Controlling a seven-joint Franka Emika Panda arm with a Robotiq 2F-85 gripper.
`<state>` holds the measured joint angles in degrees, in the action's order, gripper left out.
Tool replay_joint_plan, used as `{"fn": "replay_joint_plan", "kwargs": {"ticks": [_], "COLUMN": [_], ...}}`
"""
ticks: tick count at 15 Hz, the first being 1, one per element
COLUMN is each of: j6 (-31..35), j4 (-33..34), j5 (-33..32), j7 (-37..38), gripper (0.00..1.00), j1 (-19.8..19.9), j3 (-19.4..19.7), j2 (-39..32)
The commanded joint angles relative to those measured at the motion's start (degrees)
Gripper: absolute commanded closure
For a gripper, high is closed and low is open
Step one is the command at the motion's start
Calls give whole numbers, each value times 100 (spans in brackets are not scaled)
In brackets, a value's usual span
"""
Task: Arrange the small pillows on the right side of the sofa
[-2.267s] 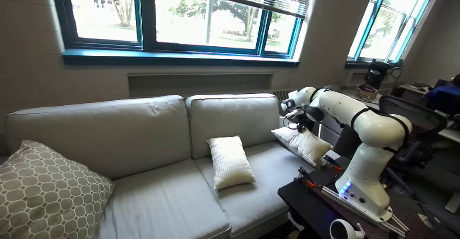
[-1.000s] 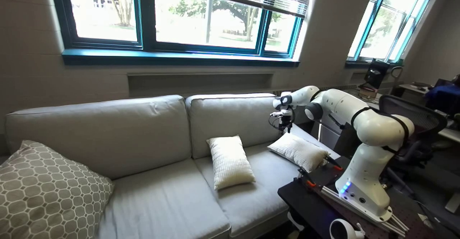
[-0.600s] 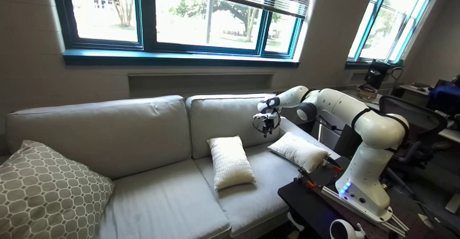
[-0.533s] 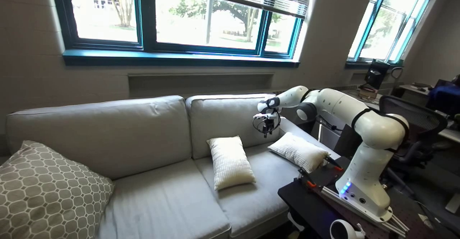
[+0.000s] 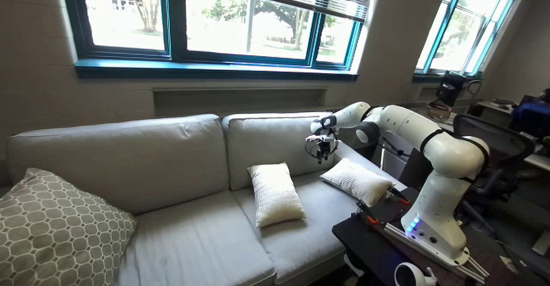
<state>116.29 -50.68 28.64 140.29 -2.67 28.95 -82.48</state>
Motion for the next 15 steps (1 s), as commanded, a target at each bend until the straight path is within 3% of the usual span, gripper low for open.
{"fn": "replay_joint_plan", "kwargs": {"ticks": [1, 5, 6, 9, 10, 11, 15], "j6": [17, -86, -30, -167, -210, -201, 290], "j4": [35, 361, 558, 1067, 959, 1056, 383], "j5": [28, 158, -628, -1040, 105, 402, 2505], "j7": [74, 361, 701, 1250, 854, 899, 888], "gripper": [0, 0, 0, 0, 0, 0, 0], "j1": [8, 2, 322, 288, -146, -177, -704], "j3": [-5, -141, -892, -1490, -696, -792, -211], "j2": [-13, -114, -9, -129, -166, -166, -43]}}
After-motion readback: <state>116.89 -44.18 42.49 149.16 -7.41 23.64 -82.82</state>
